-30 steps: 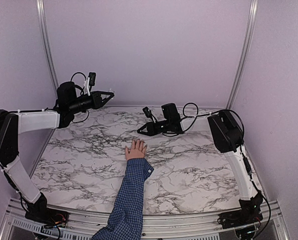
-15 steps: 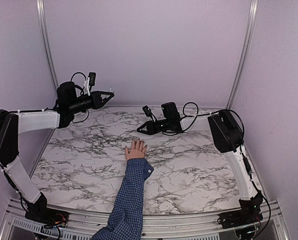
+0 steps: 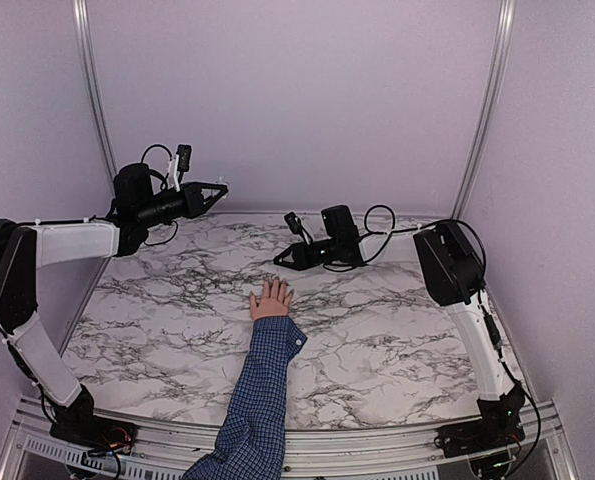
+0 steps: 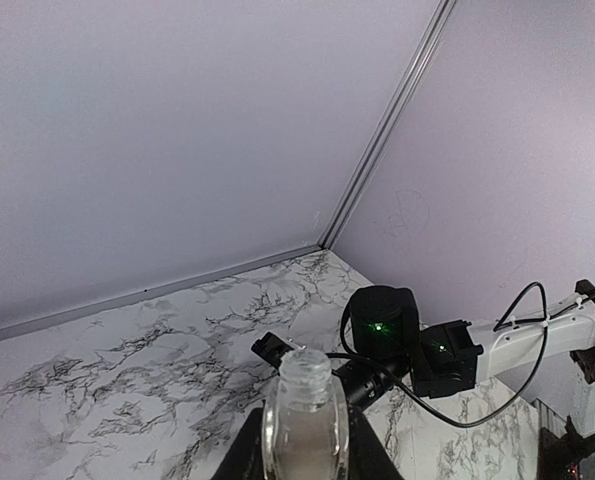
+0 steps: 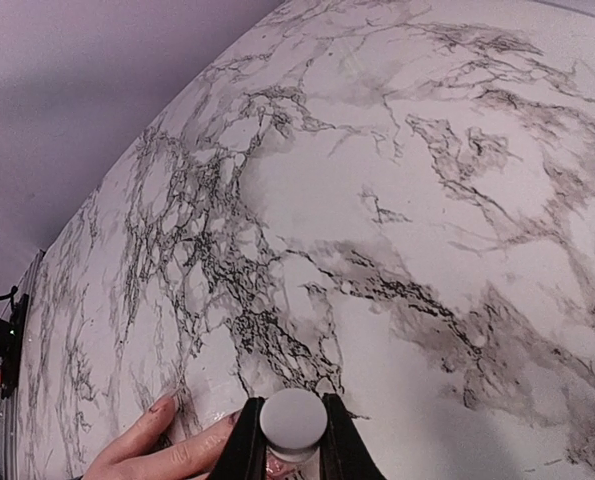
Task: Paint the nails
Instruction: Paint the hand on the nail.
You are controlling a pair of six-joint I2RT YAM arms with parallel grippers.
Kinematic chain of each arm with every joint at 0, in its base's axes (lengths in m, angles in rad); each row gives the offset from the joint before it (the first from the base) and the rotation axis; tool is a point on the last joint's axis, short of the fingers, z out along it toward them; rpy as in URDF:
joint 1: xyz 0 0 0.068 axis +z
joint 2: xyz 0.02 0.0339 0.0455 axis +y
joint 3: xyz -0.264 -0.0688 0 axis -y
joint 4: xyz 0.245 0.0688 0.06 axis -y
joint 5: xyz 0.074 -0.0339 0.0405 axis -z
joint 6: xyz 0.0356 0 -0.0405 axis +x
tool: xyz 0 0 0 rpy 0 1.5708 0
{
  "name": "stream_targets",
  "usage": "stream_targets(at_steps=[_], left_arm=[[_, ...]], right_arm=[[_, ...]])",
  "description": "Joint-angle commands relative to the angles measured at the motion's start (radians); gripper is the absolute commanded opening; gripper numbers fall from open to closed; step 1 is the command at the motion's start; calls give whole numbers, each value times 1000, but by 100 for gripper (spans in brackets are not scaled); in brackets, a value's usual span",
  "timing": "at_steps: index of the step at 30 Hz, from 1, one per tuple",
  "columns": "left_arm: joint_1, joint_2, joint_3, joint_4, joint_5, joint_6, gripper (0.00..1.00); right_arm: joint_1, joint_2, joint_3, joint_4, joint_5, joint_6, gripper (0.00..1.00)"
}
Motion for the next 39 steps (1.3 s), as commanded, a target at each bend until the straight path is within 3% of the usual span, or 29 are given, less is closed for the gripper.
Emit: stream_targets(at_steps=[1, 29, 39], left_arm=[[7, -1, 14, 53, 16, 10, 0], [15, 2, 16, 53, 21, 9, 0], [14, -3, 16, 53, 19, 10, 0]], right_arm=[[4, 32, 50, -8, 17, -20, 0], [-15, 35, 80, -3, 31, -6, 0], [-33, -25, 58, 78, -48, 29, 0]])
